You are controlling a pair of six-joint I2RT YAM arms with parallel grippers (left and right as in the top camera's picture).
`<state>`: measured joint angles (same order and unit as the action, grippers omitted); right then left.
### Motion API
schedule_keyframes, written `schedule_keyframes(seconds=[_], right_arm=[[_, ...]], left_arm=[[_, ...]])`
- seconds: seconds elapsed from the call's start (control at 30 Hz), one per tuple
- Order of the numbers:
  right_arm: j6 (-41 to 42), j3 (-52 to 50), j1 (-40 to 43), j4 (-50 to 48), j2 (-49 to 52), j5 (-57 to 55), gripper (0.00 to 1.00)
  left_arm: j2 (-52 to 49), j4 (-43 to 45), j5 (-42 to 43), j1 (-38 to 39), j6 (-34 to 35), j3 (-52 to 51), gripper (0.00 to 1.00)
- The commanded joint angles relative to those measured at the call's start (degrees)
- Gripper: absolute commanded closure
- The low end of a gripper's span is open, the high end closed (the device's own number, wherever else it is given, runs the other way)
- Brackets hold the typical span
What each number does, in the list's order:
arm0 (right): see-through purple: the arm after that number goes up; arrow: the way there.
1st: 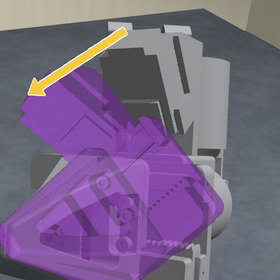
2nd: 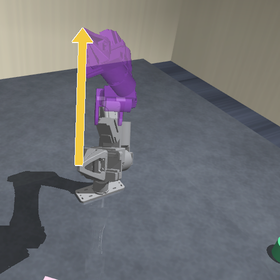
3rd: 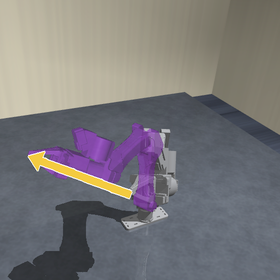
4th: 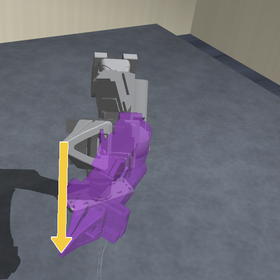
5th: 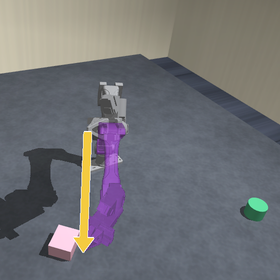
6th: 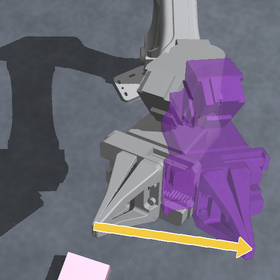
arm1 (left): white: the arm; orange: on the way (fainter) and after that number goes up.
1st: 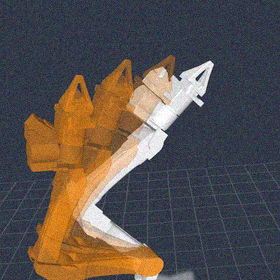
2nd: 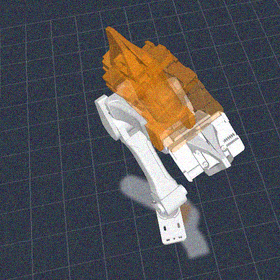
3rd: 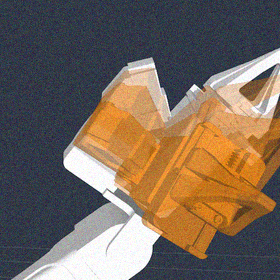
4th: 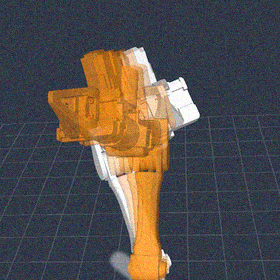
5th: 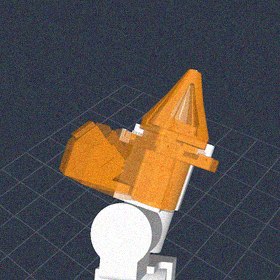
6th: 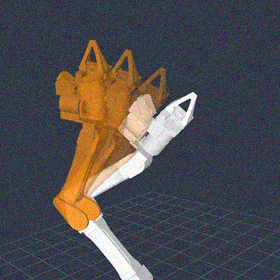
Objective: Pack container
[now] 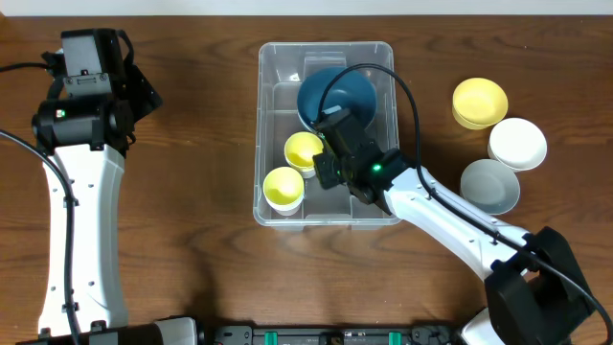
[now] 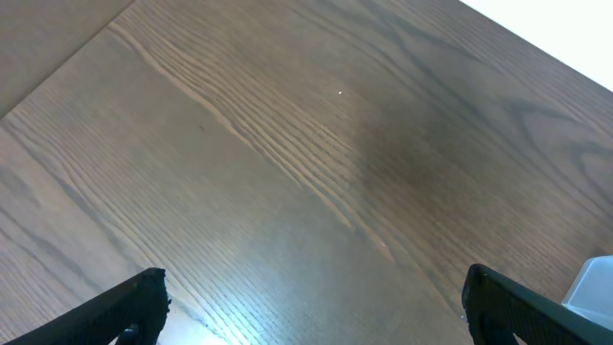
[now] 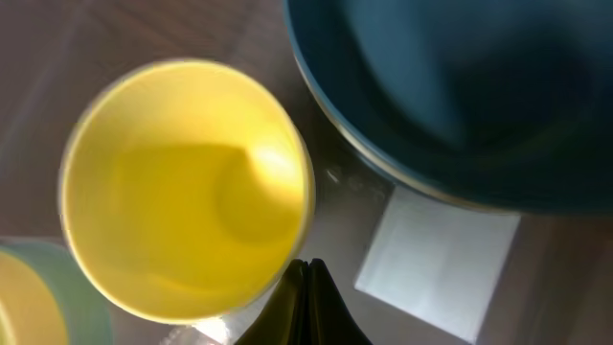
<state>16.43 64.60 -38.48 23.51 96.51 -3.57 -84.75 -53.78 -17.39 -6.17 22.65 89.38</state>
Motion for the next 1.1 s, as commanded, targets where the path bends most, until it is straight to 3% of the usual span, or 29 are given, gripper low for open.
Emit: schedule_keyframes(seconds=[0.0,0.23,0.4,0.5,0.73,1.07], right_arm=[[-0.3,-0.1,0.7,2.6,-4.8,-5.4,0.99],[8.9,-0.1,7.7,14.7,-19.5,-14.8,0.92],[14.4,-0.1,19.9,24.8,-29.8,-16.1,0.89],[16.3,-0.1,29.3,30.6,-33.1,-15.0,0.92],[14.1,-0.5,44.4,37.8,-31.1,-13.4,0.92],[10.6,-0.7,56.4,34.9,-18.6,-7.3,0.96]], left_arm=[[0.1,-0.2,-1.2,-0.2,0.3,1.0,0.02],[0.1,-0.2,-1.2,-0.2,0.3,1.0,0.02],[0.1,-0.2,-1.2,-0.2,0.3,1.0,0.02],[0.1,-0.2,-1.2,-0.2,0.3,1.0,0.02],[0.1,-0.2,-1.2,-0.2,0.3,1.0,0.02],[0.1,-0.2,-1.2,-0.2,0.3,1.0,0.02]])
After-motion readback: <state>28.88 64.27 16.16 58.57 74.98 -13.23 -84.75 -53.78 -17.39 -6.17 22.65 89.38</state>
